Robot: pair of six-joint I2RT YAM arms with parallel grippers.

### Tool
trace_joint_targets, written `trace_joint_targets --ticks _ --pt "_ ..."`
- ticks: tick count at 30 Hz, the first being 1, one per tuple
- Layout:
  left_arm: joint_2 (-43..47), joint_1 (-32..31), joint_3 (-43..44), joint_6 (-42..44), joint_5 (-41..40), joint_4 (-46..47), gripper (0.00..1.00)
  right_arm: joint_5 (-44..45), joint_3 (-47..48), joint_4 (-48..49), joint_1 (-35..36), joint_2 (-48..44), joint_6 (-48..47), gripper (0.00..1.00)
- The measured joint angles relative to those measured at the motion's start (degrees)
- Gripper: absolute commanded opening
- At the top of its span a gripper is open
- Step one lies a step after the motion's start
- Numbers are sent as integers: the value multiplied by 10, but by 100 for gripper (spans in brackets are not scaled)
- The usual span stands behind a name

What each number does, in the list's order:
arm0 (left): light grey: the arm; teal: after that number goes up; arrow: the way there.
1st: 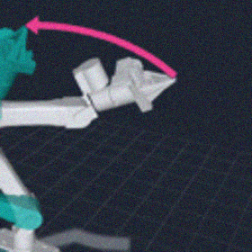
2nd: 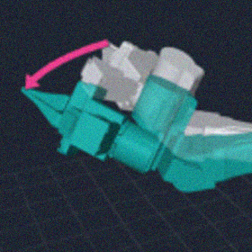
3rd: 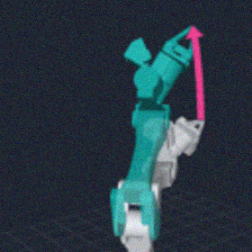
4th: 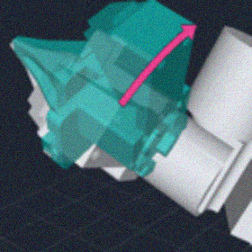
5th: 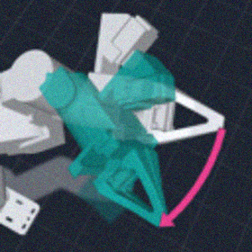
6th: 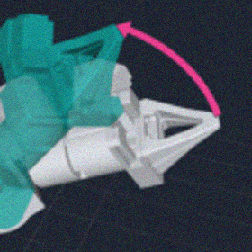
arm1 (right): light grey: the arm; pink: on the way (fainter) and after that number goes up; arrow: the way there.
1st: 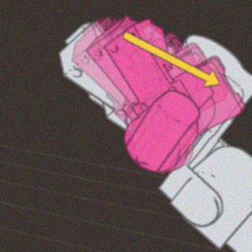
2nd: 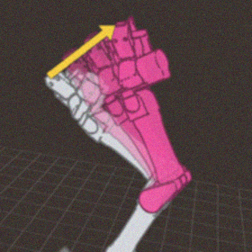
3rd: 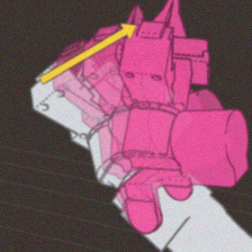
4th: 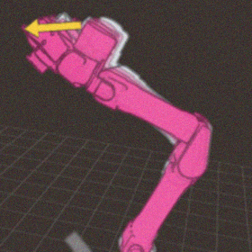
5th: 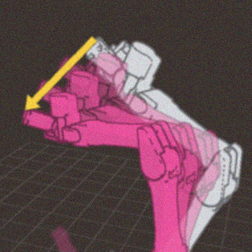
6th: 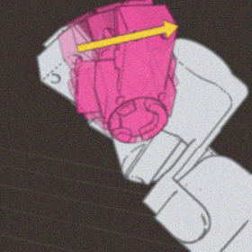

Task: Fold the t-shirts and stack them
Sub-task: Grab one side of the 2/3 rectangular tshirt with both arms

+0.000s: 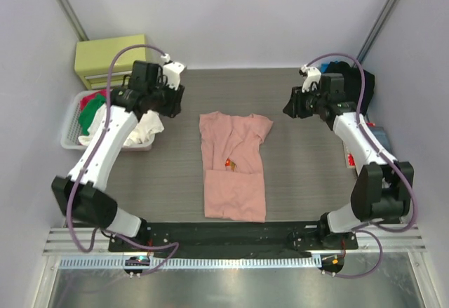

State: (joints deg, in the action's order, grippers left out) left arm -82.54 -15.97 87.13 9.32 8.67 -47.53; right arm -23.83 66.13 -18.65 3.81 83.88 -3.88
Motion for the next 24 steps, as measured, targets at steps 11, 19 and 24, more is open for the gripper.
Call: trace_joint_targets --ticks 11,19,24 --pt "-159 -47 9 -14 73 -10 53 -181 74 -19 -21 201 78 62" --pt "-151 -56 -3 -11 69 -7 53 -219 123 -5 -19 309 121 61" --pt "-151 -56 -12 -10 67 -7 53 -222 164 12 -3 328 132 57"
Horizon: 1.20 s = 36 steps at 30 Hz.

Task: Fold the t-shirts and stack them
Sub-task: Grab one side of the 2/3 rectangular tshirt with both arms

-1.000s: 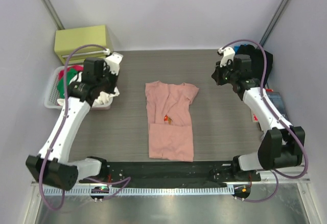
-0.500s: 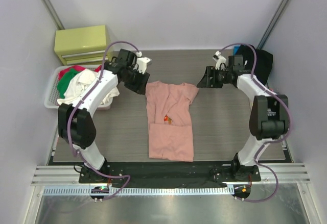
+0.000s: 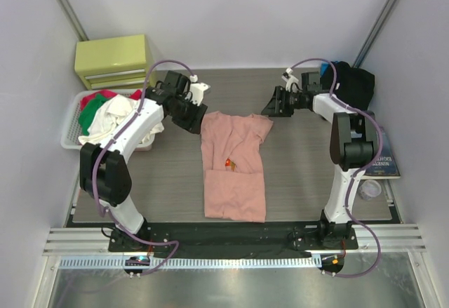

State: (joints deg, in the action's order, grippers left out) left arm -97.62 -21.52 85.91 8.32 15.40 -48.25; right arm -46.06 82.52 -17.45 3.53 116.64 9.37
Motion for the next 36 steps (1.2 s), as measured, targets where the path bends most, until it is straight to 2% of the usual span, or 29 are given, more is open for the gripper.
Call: trace_joint_targets --ticks 5,14,17,18,19,20,22,36 --pt "0 0 -5 8 -7 2 53 4 61 16 27 48 6 64" --pt "0 0 -14 13 -19 2 53 36 124 -20 48 120 -26 64" --pt "0 0 -14 12 -19 2 53 43 125 -37 50 124 -41 58" --pt "0 0 -14 12 -19 3 53 47 125 -41 50 124 -48 51" --pt "0 0 -14 12 -19 3 53 50 125 -43 51 124 -54 40" --pt "0 0 -14 12 -19 3 53 52 125 -44 52 124 -59 15" --pt "0 0 -14 13 -20 3 53 58 122 -49 57 124 -71 1" --pt "0 0 -26 15 -30 11 54 89 145 -65 119 124 -78 1"
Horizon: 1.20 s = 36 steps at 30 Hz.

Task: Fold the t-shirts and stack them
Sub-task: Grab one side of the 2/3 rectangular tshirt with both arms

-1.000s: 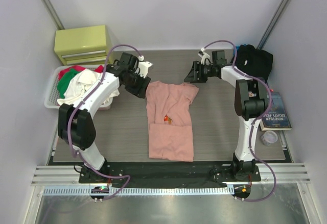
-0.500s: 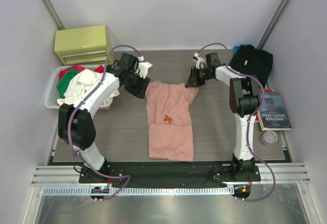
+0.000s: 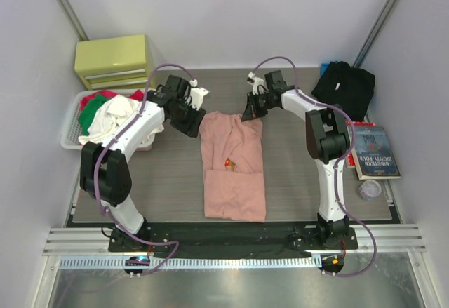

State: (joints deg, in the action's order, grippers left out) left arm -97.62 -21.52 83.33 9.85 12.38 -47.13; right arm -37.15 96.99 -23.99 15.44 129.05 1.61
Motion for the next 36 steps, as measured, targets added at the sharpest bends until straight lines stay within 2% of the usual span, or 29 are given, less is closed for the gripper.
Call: trace_joint_targets --ticks 2,3,4,5,8,13,18,25,27,29,32,36 --pt "0 0 -6 1 0 2 54 9 18 -1 16 0 -1 1" --pt "0 0 -9 2 -2 1 54 13 28 -1 25 0 -2 4" --pt "0 0 -11 2 -3 1 54 17 37 -1 34 0 -3 14" --pt "0 0 -12 3 -4 1 53 20 44 -2 40 0 -4 41" --pt "0 0 -12 6 -4 2 53 23 56 -3 53 0 -8 66" --pt "0 0 -18 10 -3 2 54 40 23 12 56 -8 -26 73" --pt "0 0 -22 11 -3 2 54 59 -39 19 50 -41 -38 74" --pt "0 0 -33 11 -1 2 57 114 -138 66 48 -181 -58 80" --pt "0 0 -38 9 -1 2 62 120 -148 73 44 -221 -61 80" --pt "0 0 -38 4 5 3 67 120 -160 80 39 -254 -60 81" --pt "-10 0 -36 -10 21 4 70 102 -185 83 15 -283 -47 79" --pt "-76 3 -8 -36 60 -1 71 49 -218 82 -47 -277 -10 79"
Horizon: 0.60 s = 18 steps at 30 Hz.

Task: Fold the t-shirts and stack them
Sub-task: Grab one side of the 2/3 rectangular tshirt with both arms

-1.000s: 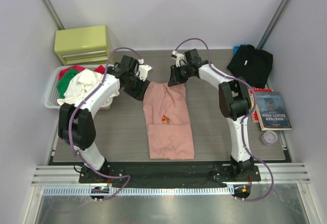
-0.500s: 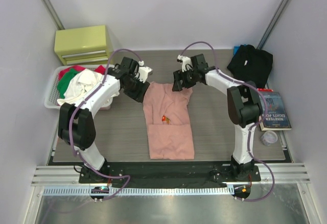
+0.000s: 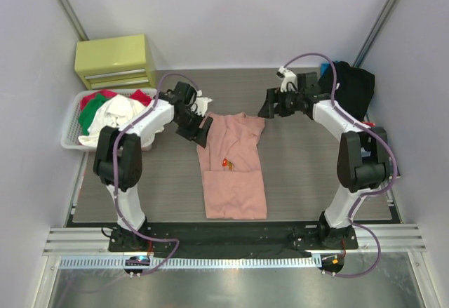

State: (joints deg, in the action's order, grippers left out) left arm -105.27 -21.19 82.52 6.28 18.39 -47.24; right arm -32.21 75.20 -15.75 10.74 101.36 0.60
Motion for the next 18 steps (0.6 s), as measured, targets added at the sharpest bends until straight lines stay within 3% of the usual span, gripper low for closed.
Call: trace_joint_targets --ticks 5,13,18 --pt "-87 40 26 -37 60 -3 72 -32 -31 -7 -60 29 19 80" --pt "-146 188 54 -88 178 -3 73 -128 -35 -2 -56 88 32 80" --pt "-155 188 65 -102 219 -5 74 -156 -59 8 -63 103 33 80"
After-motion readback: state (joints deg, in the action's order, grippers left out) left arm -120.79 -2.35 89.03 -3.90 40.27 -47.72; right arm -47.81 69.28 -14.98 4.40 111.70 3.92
